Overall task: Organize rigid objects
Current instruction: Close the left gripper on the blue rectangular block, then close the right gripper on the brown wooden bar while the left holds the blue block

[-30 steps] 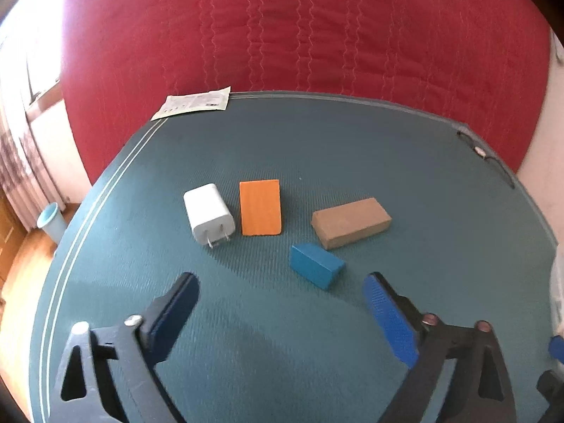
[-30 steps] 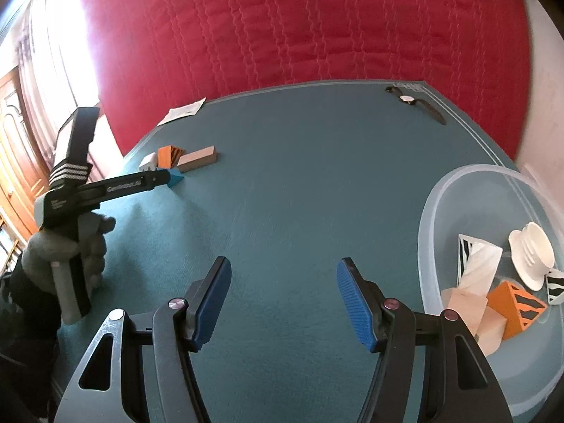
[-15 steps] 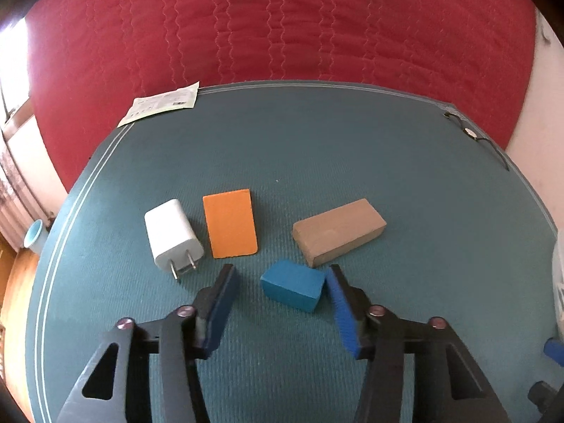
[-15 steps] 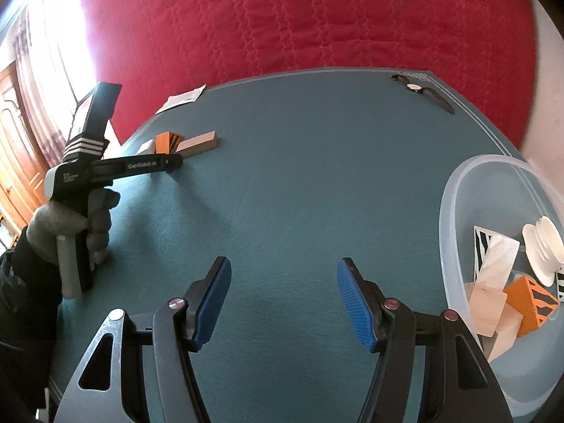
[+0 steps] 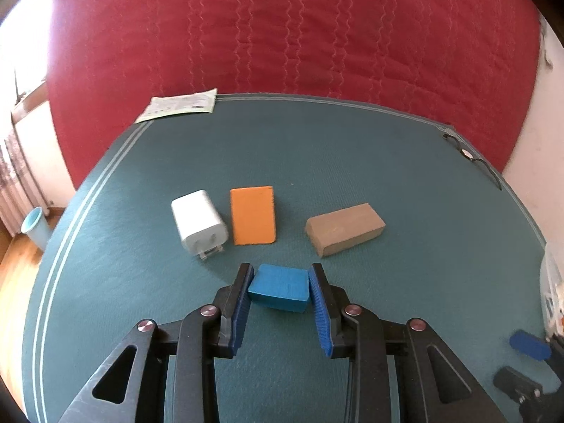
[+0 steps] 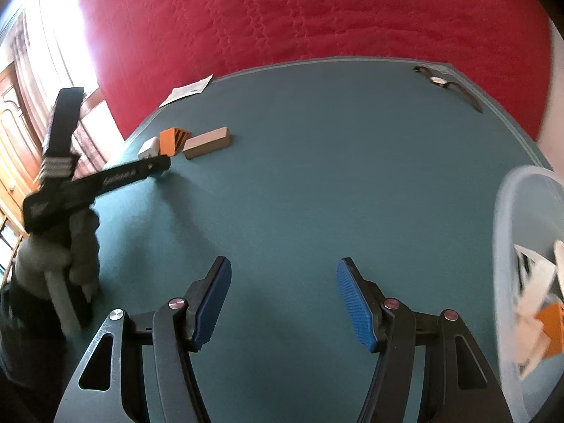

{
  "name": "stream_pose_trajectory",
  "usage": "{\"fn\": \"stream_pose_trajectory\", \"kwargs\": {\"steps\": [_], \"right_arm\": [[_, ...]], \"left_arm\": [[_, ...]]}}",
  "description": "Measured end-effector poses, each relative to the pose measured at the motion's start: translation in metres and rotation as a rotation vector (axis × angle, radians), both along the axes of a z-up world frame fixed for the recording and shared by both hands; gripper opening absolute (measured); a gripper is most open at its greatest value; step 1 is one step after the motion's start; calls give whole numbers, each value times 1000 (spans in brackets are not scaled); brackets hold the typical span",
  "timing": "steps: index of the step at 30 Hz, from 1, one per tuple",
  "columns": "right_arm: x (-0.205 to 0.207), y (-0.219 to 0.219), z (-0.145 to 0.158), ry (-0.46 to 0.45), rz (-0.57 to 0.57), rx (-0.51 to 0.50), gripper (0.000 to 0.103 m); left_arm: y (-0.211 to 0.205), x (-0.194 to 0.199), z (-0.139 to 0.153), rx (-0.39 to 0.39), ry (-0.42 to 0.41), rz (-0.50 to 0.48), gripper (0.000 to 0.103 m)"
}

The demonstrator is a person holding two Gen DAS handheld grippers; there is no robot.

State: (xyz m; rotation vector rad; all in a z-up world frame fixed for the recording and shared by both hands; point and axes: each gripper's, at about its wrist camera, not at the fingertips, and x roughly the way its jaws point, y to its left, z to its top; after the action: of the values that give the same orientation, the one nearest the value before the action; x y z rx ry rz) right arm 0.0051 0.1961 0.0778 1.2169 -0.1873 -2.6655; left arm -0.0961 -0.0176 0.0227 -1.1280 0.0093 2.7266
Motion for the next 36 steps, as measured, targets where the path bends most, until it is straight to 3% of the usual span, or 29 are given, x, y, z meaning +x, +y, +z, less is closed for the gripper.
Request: {"fn": "stream_pose_trajectory", "kwargs": {"steps": [12,23,36], "right_arm": [[-74,-54,0,16,82,17,64],[-139,-94,1,38,154,54,64],[-156,-104,-1,14,199,39,67]], "left_arm": [[-30,6,7,83,14,85,34],[-30,8,8,81,20,93,34],[-40,7,7,92,0,150,34]]}}
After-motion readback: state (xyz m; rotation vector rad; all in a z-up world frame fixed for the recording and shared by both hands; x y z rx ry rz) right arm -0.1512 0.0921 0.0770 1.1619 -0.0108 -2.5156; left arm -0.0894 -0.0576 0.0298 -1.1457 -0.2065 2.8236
